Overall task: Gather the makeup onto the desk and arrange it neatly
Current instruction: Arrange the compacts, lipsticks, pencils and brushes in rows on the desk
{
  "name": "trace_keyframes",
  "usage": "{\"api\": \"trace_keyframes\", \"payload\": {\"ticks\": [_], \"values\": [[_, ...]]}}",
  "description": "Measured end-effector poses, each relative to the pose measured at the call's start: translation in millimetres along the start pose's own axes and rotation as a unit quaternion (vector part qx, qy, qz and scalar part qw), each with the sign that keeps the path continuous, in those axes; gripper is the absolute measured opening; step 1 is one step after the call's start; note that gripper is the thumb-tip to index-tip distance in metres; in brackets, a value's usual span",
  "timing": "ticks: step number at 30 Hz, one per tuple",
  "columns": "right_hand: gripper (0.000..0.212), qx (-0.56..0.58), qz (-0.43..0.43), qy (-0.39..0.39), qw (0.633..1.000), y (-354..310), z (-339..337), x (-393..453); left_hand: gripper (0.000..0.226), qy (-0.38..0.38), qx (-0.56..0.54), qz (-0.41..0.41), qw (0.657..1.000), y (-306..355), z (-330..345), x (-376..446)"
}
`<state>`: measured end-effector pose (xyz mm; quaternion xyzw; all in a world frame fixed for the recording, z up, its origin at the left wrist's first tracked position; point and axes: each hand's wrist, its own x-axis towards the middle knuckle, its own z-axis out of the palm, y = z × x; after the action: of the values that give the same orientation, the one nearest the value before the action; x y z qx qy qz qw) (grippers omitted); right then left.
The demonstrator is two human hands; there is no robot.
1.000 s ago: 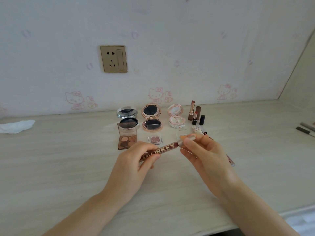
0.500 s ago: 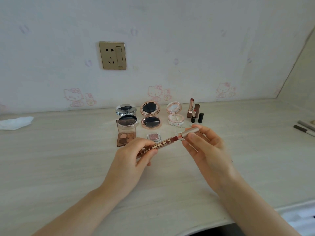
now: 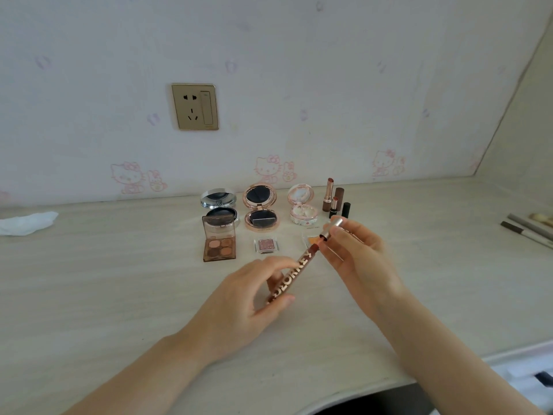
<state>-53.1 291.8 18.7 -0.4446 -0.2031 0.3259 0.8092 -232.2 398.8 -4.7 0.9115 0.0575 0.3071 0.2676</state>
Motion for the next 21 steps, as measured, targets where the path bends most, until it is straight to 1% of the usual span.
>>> {"api": "trace_keyframes", "payload": {"ticks": [3,7,11,15,17,21], "values": [[0.011,-0.025,0.008,-0.003,1.0,-7,-1,8,0.033,-0.03,0.016,0.018,0.999,-1,1,1],[0.023,-0.05,0.018,0.003,0.999,-13,0,19,0.037,-0.037,0.01,0.03,0.999,0,1,0],[0.009,-0.087,0.026,-0.014,0.996,-22,2,22,0.043,-0.045,0.051,0.089,0.994,12,-1,7],[0.009,-0.108,0.029,-0.029,0.993,-33,-3,25,0.047,-0.074,0.092,0.123,0.985,26,7,15],[0.015,-0.129,0.036,-0.032,0.991,-40,-8,26,0.044,-0.087,0.109,0.141,0.98,31,15,20],[0.011,-0.175,0.045,-0.043,0.983,-58,-24,28,0.039,-0.072,0.131,0.174,0.973,46,34,34]]}}
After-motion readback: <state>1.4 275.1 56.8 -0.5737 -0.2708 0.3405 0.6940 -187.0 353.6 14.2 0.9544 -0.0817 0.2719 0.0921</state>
